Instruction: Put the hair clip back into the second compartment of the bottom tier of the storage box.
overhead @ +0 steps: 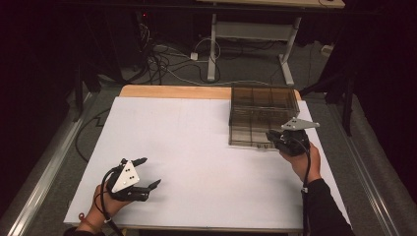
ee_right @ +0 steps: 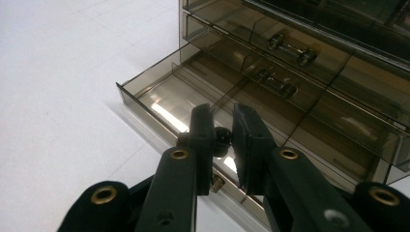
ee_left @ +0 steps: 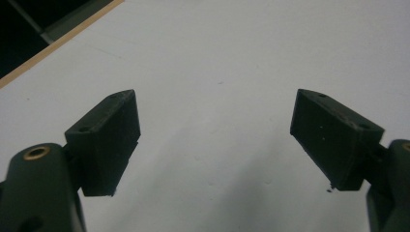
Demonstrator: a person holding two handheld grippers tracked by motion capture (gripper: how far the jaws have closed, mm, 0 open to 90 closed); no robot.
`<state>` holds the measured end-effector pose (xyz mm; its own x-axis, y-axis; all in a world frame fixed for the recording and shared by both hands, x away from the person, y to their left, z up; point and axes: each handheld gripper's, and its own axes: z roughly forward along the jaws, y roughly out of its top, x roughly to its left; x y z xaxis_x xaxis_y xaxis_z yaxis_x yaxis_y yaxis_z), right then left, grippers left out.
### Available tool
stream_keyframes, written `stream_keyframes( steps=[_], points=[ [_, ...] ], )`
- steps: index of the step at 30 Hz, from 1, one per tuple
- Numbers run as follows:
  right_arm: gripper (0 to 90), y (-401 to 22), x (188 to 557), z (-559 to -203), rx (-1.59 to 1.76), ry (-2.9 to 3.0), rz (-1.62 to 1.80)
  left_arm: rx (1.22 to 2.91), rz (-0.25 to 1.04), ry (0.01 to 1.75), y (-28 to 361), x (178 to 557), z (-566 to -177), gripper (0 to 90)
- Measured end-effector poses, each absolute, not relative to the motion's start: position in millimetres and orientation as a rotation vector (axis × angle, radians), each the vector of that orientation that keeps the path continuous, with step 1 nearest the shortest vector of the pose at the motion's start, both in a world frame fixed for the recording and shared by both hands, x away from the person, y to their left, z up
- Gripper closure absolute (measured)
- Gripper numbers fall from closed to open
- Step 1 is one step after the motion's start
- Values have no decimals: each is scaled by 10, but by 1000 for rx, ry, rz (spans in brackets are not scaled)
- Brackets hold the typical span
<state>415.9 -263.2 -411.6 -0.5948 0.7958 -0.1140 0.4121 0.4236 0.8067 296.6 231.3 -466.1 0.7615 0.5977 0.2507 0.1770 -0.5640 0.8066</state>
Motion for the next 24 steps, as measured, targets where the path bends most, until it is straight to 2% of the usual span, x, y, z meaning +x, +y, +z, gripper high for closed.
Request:
stream_keyframes(
  steps=[24],
  points=[
    [793,-2487,4376,-4253,1045,2234,996,2136,651,574,2318,2967,-4659,171]
  ],
)
